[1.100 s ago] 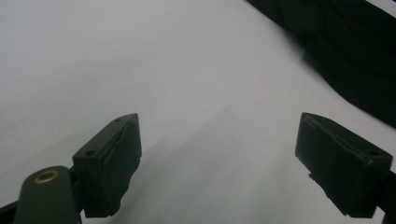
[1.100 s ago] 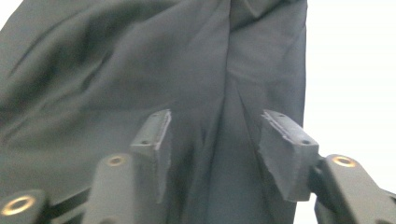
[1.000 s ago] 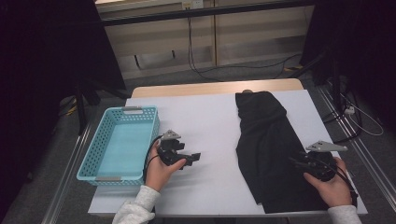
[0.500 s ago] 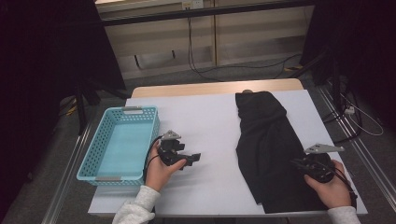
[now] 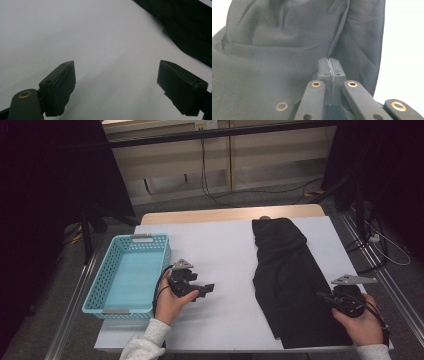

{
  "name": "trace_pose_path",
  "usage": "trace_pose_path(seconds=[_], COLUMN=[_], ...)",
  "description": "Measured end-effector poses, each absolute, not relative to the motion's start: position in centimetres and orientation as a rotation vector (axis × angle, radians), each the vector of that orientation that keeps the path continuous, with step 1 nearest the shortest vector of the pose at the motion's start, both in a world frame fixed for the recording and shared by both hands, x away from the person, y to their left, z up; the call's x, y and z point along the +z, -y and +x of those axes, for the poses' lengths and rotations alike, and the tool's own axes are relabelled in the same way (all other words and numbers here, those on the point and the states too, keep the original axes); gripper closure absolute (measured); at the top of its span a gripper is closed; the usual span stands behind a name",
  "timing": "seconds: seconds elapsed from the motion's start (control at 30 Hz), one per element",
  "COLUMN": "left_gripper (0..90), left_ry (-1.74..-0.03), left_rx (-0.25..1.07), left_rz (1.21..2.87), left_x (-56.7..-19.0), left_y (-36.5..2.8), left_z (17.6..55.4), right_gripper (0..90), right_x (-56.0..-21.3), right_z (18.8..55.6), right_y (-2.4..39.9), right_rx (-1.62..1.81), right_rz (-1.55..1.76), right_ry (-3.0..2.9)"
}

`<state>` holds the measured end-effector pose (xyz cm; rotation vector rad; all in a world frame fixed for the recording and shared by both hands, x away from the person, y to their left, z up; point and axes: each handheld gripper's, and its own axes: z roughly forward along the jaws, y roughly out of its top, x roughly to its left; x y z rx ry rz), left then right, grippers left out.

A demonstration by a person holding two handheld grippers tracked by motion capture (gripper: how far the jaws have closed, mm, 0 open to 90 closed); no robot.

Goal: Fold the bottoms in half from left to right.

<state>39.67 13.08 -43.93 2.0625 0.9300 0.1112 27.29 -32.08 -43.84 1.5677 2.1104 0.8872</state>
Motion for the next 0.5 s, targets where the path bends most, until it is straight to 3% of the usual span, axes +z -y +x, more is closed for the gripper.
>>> trace_pose_path(seconds=[0.5], left_gripper=[15.2], left_ry=[-0.926], left_rx=[0.103], left_rz=[2.062], left_x=[-43.9], left_y=[-12.8], left_z=[39.6], right_gripper=[90.0], right_x=[-44.1], right_z=[24.9], right_y=[34.5], right_rx=[0.894], right_rz=[1.626], right_ry=[-2.073])
